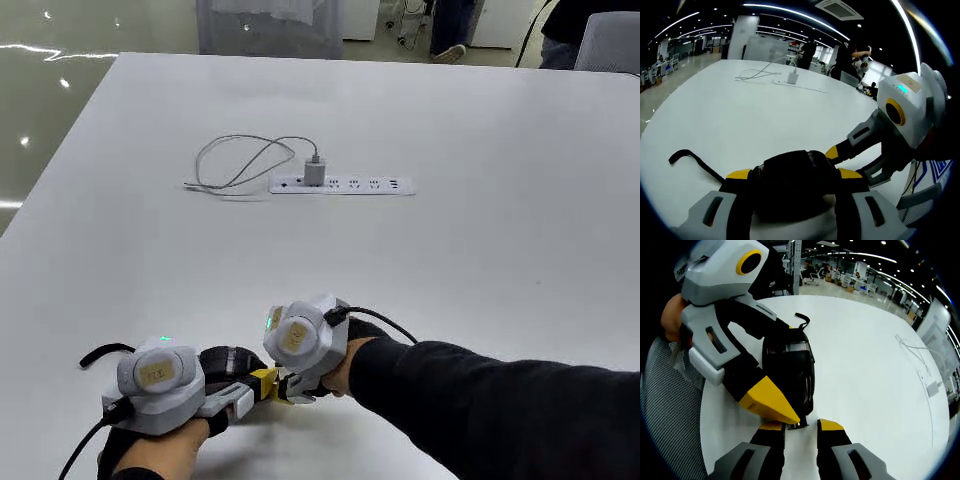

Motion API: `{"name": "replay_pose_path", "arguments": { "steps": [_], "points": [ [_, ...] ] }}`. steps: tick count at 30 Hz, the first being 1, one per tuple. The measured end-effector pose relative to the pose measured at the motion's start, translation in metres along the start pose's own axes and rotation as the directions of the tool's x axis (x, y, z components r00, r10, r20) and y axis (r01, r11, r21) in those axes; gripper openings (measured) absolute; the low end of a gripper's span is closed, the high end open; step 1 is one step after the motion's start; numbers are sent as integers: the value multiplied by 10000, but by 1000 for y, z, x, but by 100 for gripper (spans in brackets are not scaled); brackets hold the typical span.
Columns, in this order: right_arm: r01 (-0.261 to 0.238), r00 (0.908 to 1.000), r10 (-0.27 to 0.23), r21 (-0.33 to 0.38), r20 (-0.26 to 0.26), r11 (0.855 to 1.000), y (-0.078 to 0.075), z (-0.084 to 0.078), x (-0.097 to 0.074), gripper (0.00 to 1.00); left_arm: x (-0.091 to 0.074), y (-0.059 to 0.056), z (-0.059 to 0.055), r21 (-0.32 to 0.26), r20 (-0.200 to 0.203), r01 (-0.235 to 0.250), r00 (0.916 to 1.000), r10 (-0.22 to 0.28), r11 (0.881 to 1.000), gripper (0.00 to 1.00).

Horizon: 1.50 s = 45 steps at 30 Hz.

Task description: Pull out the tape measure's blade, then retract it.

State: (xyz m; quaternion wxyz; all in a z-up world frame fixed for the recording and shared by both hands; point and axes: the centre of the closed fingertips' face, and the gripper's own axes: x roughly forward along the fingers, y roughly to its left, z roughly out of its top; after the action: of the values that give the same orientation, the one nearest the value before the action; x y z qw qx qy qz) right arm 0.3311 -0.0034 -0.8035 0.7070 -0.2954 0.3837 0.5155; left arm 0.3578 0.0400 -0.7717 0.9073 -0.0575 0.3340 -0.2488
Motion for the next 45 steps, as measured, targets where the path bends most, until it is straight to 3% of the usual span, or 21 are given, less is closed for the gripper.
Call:
{"name": "replay_pose_path", "arguments": {
  "steps": [2, 3, 12, 13, 15, 17, 22, 25, 27, 30, 31, 32, 33, 34, 35, 36, 41, 45],
  "points": [
    [-46, 9996, 37, 289, 292, 9996, 3, 2, -3, 22, -2, 0, 5, 219, 141, 177, 9997, -180, 9996, 62],
    [-104, 9973, 52, 706, 729, 9974, 6, 8, -4, 23, -5, 0, 9, 270, 181, 237, 9995, -242, 9994, 61],
    [413, 9912, -525, 928, 1212, 9948, 15, 5, -29, 31, -14, 12, 29, 1254, 381, 412, 9982, -463, 9913, 74],
    [497, 9905, -617, 984, 1225, 9939, 16, 1, -34, 31, -17, 14, 34, 1496, 675, 508, 9958, -615, 9874, 75],
    [487, 9883, -707, 1597, 1349, 9860, 17, -2, -40, 30, -22, 13, 29, 1610, 332, 978, 9940, -1044, 9821, 72],
    [408, 9833, -790, 2247, 1638, 9736, 18, -1, -49, 32, -26, 18, 26, 1790, 304, 1136, 9922, -1209, 9773, 76],
    [846, 9765, -1234, 2125, 1764, 9735, 16, -10, -71, 34, -40, 33, 26, 1943, 293, 1304, 9899, -1387, 9722, 89],
    [1024, 9726, -1473, 2376, 1797, 9660, 14, -21, -82, 36, -50, 42, 26, 2123, 366, 1330, 9889, -1439, 9681, 98],
    [1150, 9710, -1627, 2548, 1750, 9601, 12, -31, -89, 37, -56, 46, 26, 2254, 350, 1421, 9875, -1538, 9638, 99],
    [1469, 9643, -2000, 2777, 1737, 9494, 10, -46, -101, 39, -67, 52, 27, 2575, 348, 1582, 9843, -1728, 9532, 99],
    [1575, 9613, -2132, 2867, 1745, 9450, 10, -52, -106, 40, -72, 50, 27, 2742, 390, 1908, 9771, -2092, 9426, 99],
    [1624, 9598, -2201, 2951, 1741, 9416, 10, -56, -110, 41, -75, 46, 26, 2863, 346, 2269, 9685, -2467, 9309, 99],
    [1681, 9583, -2282, 3066, 1722, 9369, 11, -63, -115, 42, -80, 47, 26, 3644, 336, 2355, 9635, -2655, 9010, 99],
    [1723, 9570, -2333, 3094, 1722, 9352, 12, -67, -118, 44, -83, 49, 26, 4045, 375, 2228, 9650, -2596, 8870, 99],
    [1779, 9566, -2379, 3092, 1684, 9342, 13, -71, -121, 45, -85, 49, 23, 4317, 153, 2292, 9652, -2611, 8724, 99],
    [1881, 9563, -2452, 3070, 1593, 9329, 14, -78, -126, 47, -87, 51, 18, 4374, -173, 2366, 9668, -2549, 8676, 99],
    [2204, 9490, -2806, 3337, 1438, 9166, 15, -108, -141, 47, -91, 63, 13, 4713, -428, 2303, 9701, -2388, 8514, 99],
    [2257, 9458, -2954, 3812, 1350, 8965, 15, -129, -147, 52, -93, 71, 17, 4620, -423, 2241, 9720, -2310, 8581, 99]
  ]
}}
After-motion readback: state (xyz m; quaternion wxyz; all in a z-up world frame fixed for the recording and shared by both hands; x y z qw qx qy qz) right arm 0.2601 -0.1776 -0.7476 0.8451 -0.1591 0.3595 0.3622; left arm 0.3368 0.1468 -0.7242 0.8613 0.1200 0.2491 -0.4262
